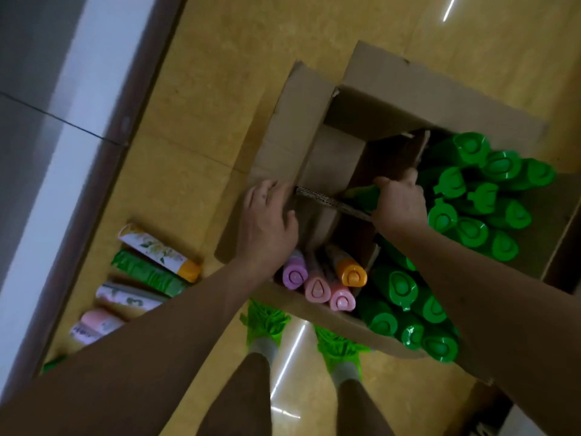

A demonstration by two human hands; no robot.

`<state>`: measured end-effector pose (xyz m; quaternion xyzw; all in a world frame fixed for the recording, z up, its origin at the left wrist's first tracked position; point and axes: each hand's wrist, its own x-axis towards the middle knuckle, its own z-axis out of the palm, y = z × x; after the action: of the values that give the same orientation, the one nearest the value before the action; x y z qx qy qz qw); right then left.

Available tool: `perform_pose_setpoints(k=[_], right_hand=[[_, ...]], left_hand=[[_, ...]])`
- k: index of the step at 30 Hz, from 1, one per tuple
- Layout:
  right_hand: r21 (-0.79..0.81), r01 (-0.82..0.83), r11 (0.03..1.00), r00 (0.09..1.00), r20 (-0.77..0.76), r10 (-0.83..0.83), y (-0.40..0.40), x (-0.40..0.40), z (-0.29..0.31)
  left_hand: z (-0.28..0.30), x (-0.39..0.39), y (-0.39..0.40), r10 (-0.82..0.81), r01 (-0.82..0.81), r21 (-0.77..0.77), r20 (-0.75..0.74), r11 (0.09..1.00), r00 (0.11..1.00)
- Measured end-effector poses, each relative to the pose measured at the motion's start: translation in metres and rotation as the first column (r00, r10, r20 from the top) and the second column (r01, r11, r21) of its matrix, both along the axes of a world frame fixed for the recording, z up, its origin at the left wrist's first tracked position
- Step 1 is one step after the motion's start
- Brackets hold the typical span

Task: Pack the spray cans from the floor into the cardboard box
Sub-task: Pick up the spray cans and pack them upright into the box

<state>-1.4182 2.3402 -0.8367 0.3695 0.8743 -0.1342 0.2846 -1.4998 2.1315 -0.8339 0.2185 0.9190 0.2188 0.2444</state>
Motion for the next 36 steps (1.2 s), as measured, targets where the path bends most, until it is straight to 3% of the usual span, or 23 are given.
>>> perform_pose_setpoints(k=[3, 6, 11, 18, 24, 28, 30, 36], right_hand=[[0.053, -0.096, 0.994, 0.994, 0.052, 0.094, -0.003, 0.009, 0.0], [0.138, -0.273, 0.952, 0.951, -0.108, 0.288, -0.026, 0.007, 0.007], [-0.075, -0.483, 0.873, 0.827, -0.367, 0.426, -0.106, -0.004, 0.021], [-0.174, -0.692, 0.7, 0.679, -0.485, 0.551, -0.221, -0.004, 0.009], [-0.243, -0.774, 0.585, 0.628, -0.413, 0.659, -0.298, 0.027, -0.038], [-0.269, -0.792, 0.547, 0.61, -0.345, 0.713, -0.344, 0.028, -0.072], [-0.291, -0.792, 0.537, 0.608, -0.3, 0.735, -0.365, 0.018, -0.092], [-0.372, -0.621, 0.69, 0.773, -0.147, 0.617, -0.421, -0.018, -0.164]], left_hand=[[-0.003, 0.011, -0.007, 0.087, -0.087, -0.003, -0.026, 0.996, 0.996], [-0.003, 0.022, -0.016, 0.197, -0.197, 0.013, -0.046, 0.98, 0.979], [0.003, 0.048, -0.057, 0.37, -0.369, 0.024, -0.062, 0.929, 0.927], [-0.007, 0.097, -0.158, 0.669, -0.67, 0.021, -0.097, 0.742, 0.737], [-0.043, 0.145, -0.248, 0.874, -0.879, -0.041, -0.094, 0.475, 0.477], [-0.076, 0.159, -0.293, 0.882, -0.885, -0.072, -0.079, 0.46, 0.464], [-0.096, 0.154, -0.313, 0.915, -0.914, -0.088, -0.044, 0.396, 0.401], [-0.162, 0.116, -0.358, 0.986, -0.984, -0.156, 0.153, 0.089, 0.065]])
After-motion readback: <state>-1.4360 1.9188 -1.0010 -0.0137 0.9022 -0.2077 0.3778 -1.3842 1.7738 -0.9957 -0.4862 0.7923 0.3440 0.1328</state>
